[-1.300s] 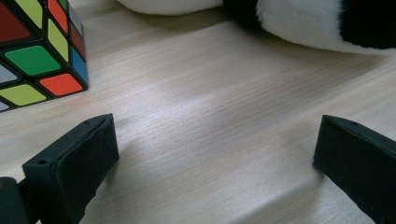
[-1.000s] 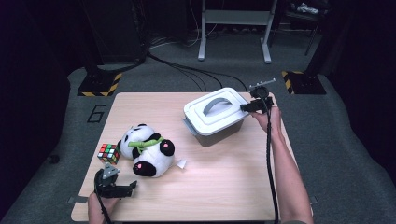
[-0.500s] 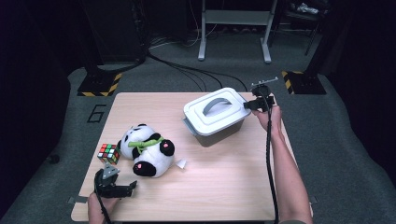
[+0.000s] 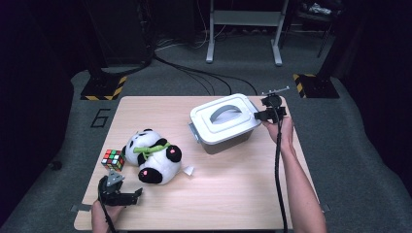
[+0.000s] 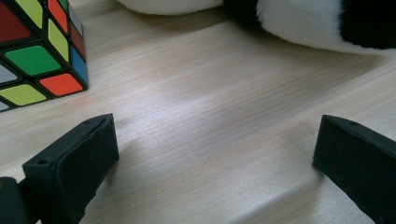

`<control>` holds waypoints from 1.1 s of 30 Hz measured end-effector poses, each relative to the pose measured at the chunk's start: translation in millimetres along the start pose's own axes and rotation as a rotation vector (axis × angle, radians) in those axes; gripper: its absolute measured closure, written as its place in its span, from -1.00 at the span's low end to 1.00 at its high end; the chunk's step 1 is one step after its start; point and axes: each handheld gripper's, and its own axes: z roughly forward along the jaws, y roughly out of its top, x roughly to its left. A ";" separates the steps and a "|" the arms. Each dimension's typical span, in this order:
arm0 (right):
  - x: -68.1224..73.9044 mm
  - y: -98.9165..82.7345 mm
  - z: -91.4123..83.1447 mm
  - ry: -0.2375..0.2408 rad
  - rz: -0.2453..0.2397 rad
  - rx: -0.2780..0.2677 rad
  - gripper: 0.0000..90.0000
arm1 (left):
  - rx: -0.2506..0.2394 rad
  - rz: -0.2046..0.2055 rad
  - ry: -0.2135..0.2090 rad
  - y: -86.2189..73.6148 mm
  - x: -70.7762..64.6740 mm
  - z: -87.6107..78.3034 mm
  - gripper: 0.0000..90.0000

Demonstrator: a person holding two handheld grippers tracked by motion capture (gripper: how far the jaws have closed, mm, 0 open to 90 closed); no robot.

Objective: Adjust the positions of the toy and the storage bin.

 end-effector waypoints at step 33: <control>-21.8 -5.1 10.2 0.005 0.005 -0.049 0.37 | -0.001 -0.001 0.000 0.0 -0.1 0.0 -1.00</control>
